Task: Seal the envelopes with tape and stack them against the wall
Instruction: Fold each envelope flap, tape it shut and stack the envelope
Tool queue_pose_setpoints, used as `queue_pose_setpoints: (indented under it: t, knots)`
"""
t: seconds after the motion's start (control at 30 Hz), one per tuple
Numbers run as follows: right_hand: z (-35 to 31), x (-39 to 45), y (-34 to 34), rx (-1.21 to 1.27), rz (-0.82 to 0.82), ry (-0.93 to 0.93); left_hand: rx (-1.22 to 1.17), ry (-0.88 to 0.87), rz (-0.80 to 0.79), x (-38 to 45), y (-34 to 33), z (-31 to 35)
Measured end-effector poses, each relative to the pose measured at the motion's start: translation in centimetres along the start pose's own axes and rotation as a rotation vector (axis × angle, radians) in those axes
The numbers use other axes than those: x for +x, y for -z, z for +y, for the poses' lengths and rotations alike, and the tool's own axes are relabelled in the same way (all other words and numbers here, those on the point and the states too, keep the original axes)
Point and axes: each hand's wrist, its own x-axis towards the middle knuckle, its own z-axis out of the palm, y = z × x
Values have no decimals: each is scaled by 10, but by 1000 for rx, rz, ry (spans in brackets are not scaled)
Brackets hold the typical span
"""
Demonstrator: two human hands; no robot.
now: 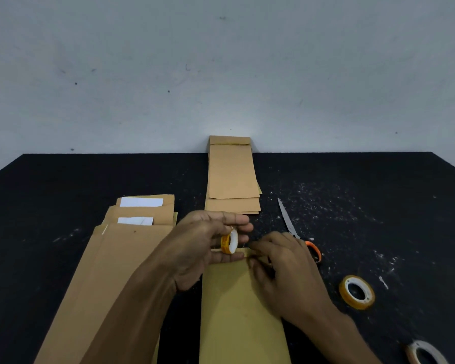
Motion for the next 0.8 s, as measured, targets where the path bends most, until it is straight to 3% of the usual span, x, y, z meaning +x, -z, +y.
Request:
queue_pose_setpoints:
  t: [0.1, 0.23, 0.3, 0.5, 0.63, 0.8]
  knots:
    - [-2, 0, 5, 116, -6, -33, -62, -82, 20, -2, -1, -9]
    - [-12, 1, 15, 435, 145, -17, -125, -137, 24, -4, 0, -20]
    - [-16, 2, 16, 531, 117, -36, -153, -143, 0, -5, -1, -24]
    - [-18, 3, 10, 630, -28, -55, -265, -182, -43, -5, -2, -25]
    - [-24, 5, 10, 727, 19, -101, -242, -257, 5, -5, -3, -27]
    - [-36, 4, 11, 831, 128, -181, -374, -365, 73, -8, -6, -23]
